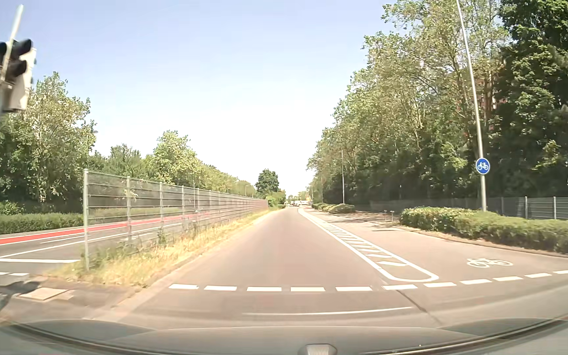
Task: Follow the waypoints while adhering to traffic rules and regulations
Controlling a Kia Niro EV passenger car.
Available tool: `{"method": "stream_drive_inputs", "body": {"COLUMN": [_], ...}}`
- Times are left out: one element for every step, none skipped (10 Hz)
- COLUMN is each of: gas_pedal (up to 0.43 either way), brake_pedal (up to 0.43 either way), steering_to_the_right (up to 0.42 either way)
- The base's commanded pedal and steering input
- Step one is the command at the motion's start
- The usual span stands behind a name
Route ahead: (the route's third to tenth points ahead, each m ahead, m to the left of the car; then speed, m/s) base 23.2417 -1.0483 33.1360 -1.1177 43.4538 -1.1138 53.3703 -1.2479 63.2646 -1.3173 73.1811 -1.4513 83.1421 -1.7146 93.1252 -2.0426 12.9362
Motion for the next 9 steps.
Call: {"method": "stream_drive_inputs", "body": {"gas_pedal": [0.390, 0.390, 0.390, 0.390, 0.390, 0.390, 0.390, 0.390, 0.378], "brake_pedal": [0.000, 0.000, 0.000, 0.000, 0.000, 0.000, 0.000, 0.000, 0.000], "steering_to_the_right": [-0.003, -0.003, -0.003, -0.003, -0.003, -0.003, -0.003, -0.003, -0.003]}}
